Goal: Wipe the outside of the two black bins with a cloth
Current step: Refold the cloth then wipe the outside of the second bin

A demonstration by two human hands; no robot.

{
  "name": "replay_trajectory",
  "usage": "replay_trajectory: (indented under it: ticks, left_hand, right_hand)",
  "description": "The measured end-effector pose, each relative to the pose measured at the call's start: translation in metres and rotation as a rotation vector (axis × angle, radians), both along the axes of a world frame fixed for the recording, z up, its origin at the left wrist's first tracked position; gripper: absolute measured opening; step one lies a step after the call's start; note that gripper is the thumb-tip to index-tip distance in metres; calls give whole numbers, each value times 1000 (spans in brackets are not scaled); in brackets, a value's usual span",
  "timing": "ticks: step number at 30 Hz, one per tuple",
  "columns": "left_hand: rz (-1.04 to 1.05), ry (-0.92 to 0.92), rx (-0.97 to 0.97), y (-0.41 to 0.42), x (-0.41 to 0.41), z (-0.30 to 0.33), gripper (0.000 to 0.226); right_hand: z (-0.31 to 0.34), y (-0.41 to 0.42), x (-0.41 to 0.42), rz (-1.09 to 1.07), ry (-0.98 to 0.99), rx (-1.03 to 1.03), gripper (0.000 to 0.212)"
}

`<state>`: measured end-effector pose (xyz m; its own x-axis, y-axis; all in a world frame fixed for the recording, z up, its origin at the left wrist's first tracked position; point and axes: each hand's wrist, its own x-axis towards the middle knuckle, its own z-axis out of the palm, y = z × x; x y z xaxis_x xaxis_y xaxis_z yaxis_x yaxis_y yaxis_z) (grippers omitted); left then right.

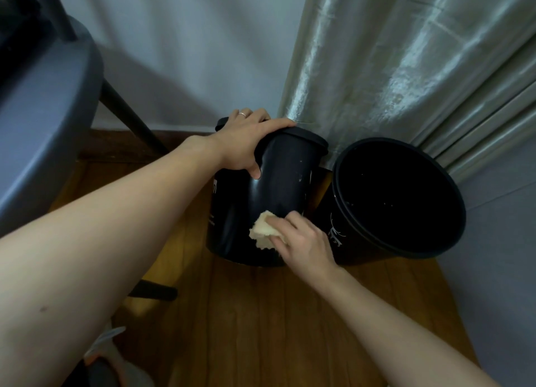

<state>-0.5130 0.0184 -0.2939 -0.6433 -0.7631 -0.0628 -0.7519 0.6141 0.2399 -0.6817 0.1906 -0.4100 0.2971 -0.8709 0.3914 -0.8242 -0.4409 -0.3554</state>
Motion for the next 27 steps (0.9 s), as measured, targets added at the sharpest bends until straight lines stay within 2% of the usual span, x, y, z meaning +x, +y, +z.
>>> replay_trajectory:
  ticks: [4, 6, 9, 13, 18, 24, 27]
  left_hand:
    - [5, -14, 11, 0, 1, 1, 116]
    - [34, -23, 36, 2, -3, 3, 114]
    - [57, -25, 33, 8, -15, 8, 108]
    - [68, -46, 43, 10, -17, 8, 112]
    - [101, 40, 118, 6, -7, 9, 106]
    - [107, 132, 118, 4, 1, 1, 104]
    - [91, 120, 102, 2, 3, -1, 106]
  right_hand:
    - [-15, 20, -5, 241, 136, 29, 27]
    - [-15, 19, -7, 284, 175, 21, 27]
    - [-15, 17, -8, 281, 182, 3, 27]
    - [-17, 18, -7, 281, 165, 21, 29]
    - [-15, 17, -5, 261, 142, 45, 27]
    - [-8, 18, -14, 242, 138, 34, 28]
    - [-9, 20, -20, 257, 175, 18, 28]
